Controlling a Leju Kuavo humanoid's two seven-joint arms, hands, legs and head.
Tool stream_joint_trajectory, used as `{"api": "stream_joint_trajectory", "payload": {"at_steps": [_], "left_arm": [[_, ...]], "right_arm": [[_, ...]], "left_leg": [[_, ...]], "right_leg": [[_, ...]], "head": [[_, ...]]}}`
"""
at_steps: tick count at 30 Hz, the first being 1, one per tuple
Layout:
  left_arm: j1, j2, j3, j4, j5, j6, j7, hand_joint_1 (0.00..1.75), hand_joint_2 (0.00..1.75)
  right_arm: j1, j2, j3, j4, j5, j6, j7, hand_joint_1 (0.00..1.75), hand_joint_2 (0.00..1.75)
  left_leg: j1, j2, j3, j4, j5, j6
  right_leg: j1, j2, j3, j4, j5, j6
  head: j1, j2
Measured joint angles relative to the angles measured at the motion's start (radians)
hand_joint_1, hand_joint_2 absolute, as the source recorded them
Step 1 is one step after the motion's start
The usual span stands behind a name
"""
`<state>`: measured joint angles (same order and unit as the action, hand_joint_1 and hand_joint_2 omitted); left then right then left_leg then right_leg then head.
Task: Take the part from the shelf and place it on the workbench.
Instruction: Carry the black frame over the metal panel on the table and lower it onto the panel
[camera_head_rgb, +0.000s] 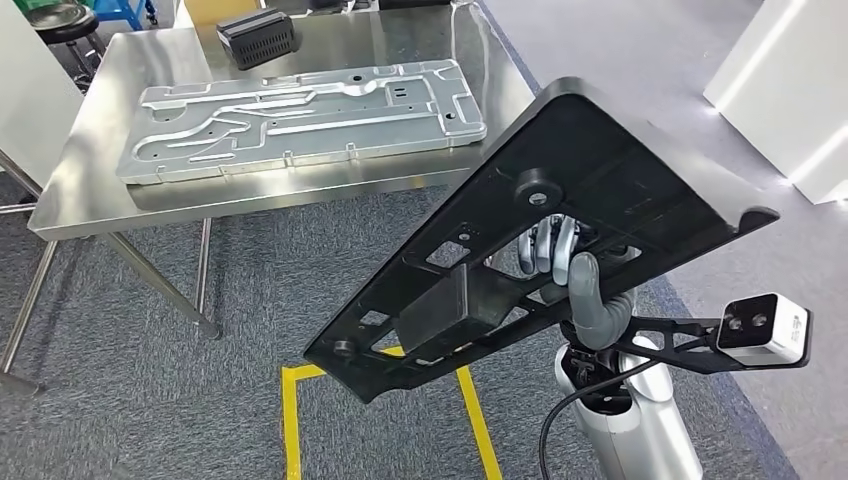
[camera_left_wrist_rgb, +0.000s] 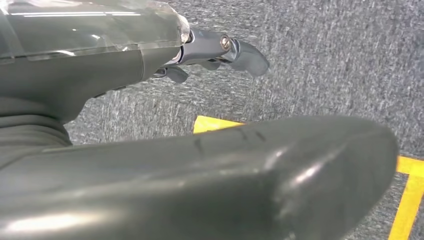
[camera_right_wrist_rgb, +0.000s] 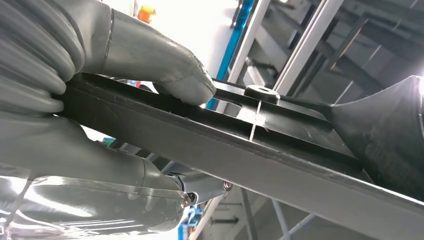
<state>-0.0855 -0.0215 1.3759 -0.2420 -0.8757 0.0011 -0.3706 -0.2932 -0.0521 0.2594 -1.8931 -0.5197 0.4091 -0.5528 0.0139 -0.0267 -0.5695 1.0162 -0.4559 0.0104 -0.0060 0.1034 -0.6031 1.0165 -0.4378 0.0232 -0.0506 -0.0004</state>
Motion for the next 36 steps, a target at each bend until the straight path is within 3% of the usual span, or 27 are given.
{"api": "stream_joint_trajectory", "payload": {"at_steps": [2,3,5,6,7,9,11,13,16,18,20,21,22,23,25,27,29,31,33,35,36], "left_arm": [[-0.002,0.004,0.0,0.0,-0.002,-0.015,0.001,0.0,0.0],[-0.001,0.007,0.0,0.0,-0.002,-0.024,0.001,0.0,0.0],[0.004,0.011,0.0,0.0,-0.003,-0.04,0.001,0.0,0.0],[0.005,0.012,0.0,0.0,-0.003,-0.046,0.001,0.0,0.0],[0.005,0.013,0.0,0.0,-0.004,-0.051,0.0,0.0,0.0],[0.004,0.013,0.0,0.0,-0.006,-0.057,-0.002,0.0,0.0],[0.003,0.014,0.0,0.0,-0.007,-0.06,-0.003,0.0,0.0],[0.002,0.014,0.0,0.0,-0.006,-0.06,-0.004,0.0,0.0],[-0.002,0.016,0.0,0.0,-0.006,-0.06,-0.007,0.0,0.0],[-0.003,0.018,0.0,0.0,-0.006,-0.06,-0.01,0.0,0.0],[0.001,0.02,0.0,0.0,-0.007,-0.059,-0.01,0.0,0.0],[0.004,0.02,0.0,0.0,-0.007,-0.059,-0.01,0.0,0.0],[0.006,0.02,0.0,0.0,-0.007,-0.059,-0.01,0.0,0.0],[0.008,0.02,0.0,0.0,-0.007,-0.059,-0.01,0.0,0.0],[0.009,0.02,0.0,0.0,-0.007,-0.058,-0.01,0.0,0.0],[0.009,0.02,0.0,0.0,-0.007,-0.057,-0.011,0.0,0.0],[0.008,0.021,0.0,0.0,-0.007,-0.057,-0.012,0.0,0.0],[0.007,0.021,0.0,0.0,-0.007,-0.057,-0.012,0.0,0.0],[0.006,0.021,0.0,0.0,-0.007,-0.057,-0.013,0.0,0.0],[0.006,0.021,0.0,0.0,-0.007,-0.057,-0.013,0.0,0.0],[0.006,0.021,0.0,0.0,-0.007,-0.057,-0.013,0.0,0.0]], "right_arm": [[0.001,-0.001,0.0,-0.001,0.014,-0.009,-0.004,1.75,1.75],[0.003,-0.002,0.0,-0.001,0.024,-0.016,-0.007,1.75,1.75],[0.01,-0.002,-0.001,-0.001,0.044,-0.027,-0.015,1.75,1.75],[0.015,-0.003,-0.001,-0.001,0.051,-0.031,-0.018,1.75,1.75],[0.018,-0.003,-0.001,-0.001,0.056,-0.034,-0.021,1.75,1.75],[0.021,-0.004,-0.001,-0.004,0.064,-0.036,-0.025,1.75,1.75],[0.02,-0.004,-0.001,-0.01,0.07,-0.039,-0.027,1.75,1.75],[0.02,-0.002,-0.001,-0.014,0.077,-0.044,-0.028,1.75,1.75],[0.02,0.005,-0.001,-0.022,0.093,-0.051,-0.026,1.75,1.75],[0.019,0.013,0.0,-0.025,0.1,-0.052,-0.026,1.75,1.75],[0.023,0.018,0.0,-0.025,0.104,-0.053,-0.026,1.75,1.75],[0.028,0.019,0.0,-0.025,0.105,-0.053,-0.026,1.75,1.75],[0.031,0.02,0.0,-0.025,0.105,-0.053,-0.026,1.75,1.75],[0.034,0.021,0.0,-0.026,0.105,-0.053,-0.027,1.75,1.75],[0.035,0.023,0.0,-0.026,0.106,-0.053,-0.027,1.75,1.75],[0.036,0.025,0.0,-0.027,0.11,-0.053,-0.027,1.75,1.75],[0.037,0.025,0.0,-0.029,0.113,-0.053,-0.026,1.75,1.75],[0.037,0.025,0.0,-0.033,0.114,-0.053,-0.026,1.75,1.75],[0.036,0.025,0.0,-0.036,0.114,-0.053,-0.027,1.75,1.75],[0.038,0.025,0.0,-0.035,0.117,-0.053,-0.027,1.75,1.75],[0.04,0.025,0.0,-0.035,0.123,-0.055,-0.027,1.75,1.75]], "left_leg": [[0.004,0.015,0.004,-0.01,0.005,0.012],[0.004,0.021,0.004,-0.011,0.006,0.016],[0.003,0.033,0.004,-0.011,0.003,0.017],[0.003,0.038,0.004,-0.011,0.001,0.017],[0.003,0.041,0.006,-0.011,-0.001,0.015],[0.003,0.046,0.013,-0.011,-0.007,0.01],[0.0,0.049,0.019,-0.01,-0.014,0.0],[-0.001,0.053,0.023,-0.013,-0.02,-0.013],[0.0,0.054,0.028,0.004,-0.039,-0.029],[0.003,0.043,-0.022,0.108,-0.079,-0.033],[0.004,0.037,-0.109,0.247,-0.118,-0.034],[0.004,0.036,-0.14,0.281,-0.113,-0.035],[0.004,0.035,-0.152,0.274,-0.084,-0.035],[0.004,0.035,-0.144,0.227,-0.037,-0.033],[0.002,0.032,-0.099,0.09,0.051,-0.027],[-0.004,0.029,-0.067,0.018,0.068,-0.019],[-0.007,0.028,-0.054,0.006,0.048,-0.008],[-0.004,0.027,-0.034,-0.007,0.037,0.005],[0.0,0.027,-0.007,-0.018,0.022,0.012],[0.001,0.027,0.019,-0.021,0.001,0.015],[0.001,0.026,0.033,-0.021,-0.01,0.014]], "right_leg": [[0.001,-0.052,-0.031,0.067,-0.041,0.009],[-0.001,-0.08,-0.061,0.129,-0.074,0.012],[-0.007,-0.095,-0.121,0.247,-0.119,0.019],[-0.009,-0.097,-0.134,0.27,-0.118,0.021],[-0.011,-0.099,-0.126,0.252,-0.097,0.021],[-0.01,-0.107,-0.06,0.123,-0.03,0.015],[-0.003,-0.118,-0.002,0.01,0.003,0.005],[0.004,-0.119,0.01,-0.015,-0.004,-0.006],[0.001,-0.11,0.034,-0.031,-0.009,-0.025],[0.001,-0.108,0.055,-0.041,-0.018,-0.036],[0.005,-0.103,0.071,-0.041,-0.032,-0.043],[0.006,-0.099,0.081,-0.04,-0.04,-0.044],[0.008,-0.095,0.094,-0.04,-0.05,-0.043],[0.008,-0.092,0.109,-0.04,-0.061,-0.041],[0.01,-0.087,0.134,-0.039,-0.085,-0.034],[0.01,-0.082,0.145,-0.038,-0.103,-0.024],[0.008,-0.08,0.145,-0.026,-0.1,-0.011],[0.007,-0.084,0.111,0.042,-0.08,0.001],[0.003,-0.09,0.03,0.163,-0.086,0.011],[-0.003,-0.094,-0.063,0.262,-0.138,0.02],[-0.006,-0.096,-0.097,0.279,-0.162,0.022]], "head": [[0.0,0.0],[0.0,0.0],[0.0,0.0],[0.0,0.0],[0.0,0.0],[0.0,0.0],[0.0,0.0],[0.0,0.0],[0.0,0.0],[0.0,0.0],[0.0,0.0],[0.0,0.0],[0.0,0.0],[0.0,0.0],[0.0,0.0],[0.0,0.0],[0.0,0.0],[0.0,0.0],[0.0,0.0],[0.0,0.0],[0.0,0.0]]}}
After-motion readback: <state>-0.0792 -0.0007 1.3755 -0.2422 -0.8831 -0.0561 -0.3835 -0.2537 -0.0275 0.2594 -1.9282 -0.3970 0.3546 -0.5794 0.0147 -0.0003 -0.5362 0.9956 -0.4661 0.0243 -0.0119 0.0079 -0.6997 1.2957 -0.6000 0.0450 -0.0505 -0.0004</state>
